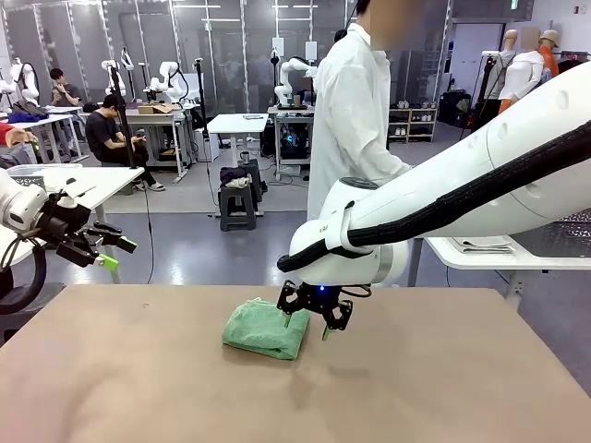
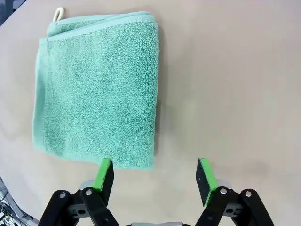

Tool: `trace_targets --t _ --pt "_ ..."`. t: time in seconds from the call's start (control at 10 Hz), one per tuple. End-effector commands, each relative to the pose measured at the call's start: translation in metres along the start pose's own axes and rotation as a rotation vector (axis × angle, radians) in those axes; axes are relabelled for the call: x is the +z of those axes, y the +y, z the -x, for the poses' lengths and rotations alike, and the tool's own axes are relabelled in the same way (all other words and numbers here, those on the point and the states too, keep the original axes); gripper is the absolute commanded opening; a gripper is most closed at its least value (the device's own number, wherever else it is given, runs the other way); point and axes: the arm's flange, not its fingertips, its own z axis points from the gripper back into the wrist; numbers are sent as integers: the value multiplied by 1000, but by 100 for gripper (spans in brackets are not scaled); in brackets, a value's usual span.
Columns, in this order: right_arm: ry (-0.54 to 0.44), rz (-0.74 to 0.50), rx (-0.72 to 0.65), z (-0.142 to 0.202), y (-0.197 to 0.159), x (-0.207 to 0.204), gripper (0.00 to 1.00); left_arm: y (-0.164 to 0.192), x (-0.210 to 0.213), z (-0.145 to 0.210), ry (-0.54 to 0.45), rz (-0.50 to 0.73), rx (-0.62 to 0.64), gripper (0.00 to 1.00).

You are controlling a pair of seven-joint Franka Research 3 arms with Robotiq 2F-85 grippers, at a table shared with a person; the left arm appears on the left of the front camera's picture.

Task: Fold the towels and place them in the basket.
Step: When a person lays out a Towel with hook on the table, fold it in half twice, then place the folded Towel with hook on the right side of the table.

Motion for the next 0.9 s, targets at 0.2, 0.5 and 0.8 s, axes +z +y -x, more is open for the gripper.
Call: trace_targets --t 0.2,0.5,0.8 --pt "-2 -1 5 -1 3 -1 89 0 -1 -1 0 1 1 100" --pt "-2 -1 5 -1 3 -1 89 0 -1 -1 0 1 1 100" --pt "-2 -1 5 -1 3 -1 89 0 -1 -1 0 1 1 100"
